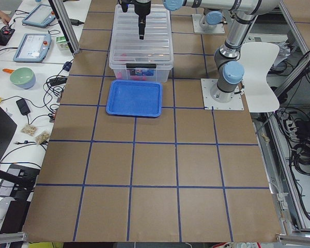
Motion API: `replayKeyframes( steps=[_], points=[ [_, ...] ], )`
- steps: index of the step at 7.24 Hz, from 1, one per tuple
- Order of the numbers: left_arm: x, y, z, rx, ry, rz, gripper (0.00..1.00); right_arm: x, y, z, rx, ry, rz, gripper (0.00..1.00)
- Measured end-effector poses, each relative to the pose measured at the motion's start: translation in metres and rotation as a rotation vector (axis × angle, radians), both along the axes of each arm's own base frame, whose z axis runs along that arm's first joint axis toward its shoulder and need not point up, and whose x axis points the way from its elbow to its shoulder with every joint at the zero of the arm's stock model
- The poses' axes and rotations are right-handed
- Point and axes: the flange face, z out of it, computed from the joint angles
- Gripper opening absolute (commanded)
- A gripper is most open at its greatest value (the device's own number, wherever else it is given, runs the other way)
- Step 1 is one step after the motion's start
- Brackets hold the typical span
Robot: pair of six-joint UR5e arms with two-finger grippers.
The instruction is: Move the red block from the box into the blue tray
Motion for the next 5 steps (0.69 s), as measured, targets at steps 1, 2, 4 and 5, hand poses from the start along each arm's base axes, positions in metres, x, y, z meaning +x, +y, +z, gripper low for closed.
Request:
replayKeyframes(
  steps=[1,2,4,5],
  points=[
    [0.0,0.0,0.0,0.0,0.0,0.001,1.0,-0.001,-0.003,-0.009,0.003,0.0,0.0,1.0],
    [0.0,0.0,0.0,0.001,0.0,0.0,1.0,-0.001,-0.004,-0.012,0.002,0.0,0.001,1.0],
    [0.0,0.0,-0.001,0.002,0.0,0.0,1.0,-0.012,-0.01,-0.011,-0.008,0.002,0.021,1.0],
    [0.0,0.0,-0.001,0.002,0.0,0.003,1.0,-0.029,-0.012,-0.011,-0.007,0.002,0.019,1.0]
  ],
)
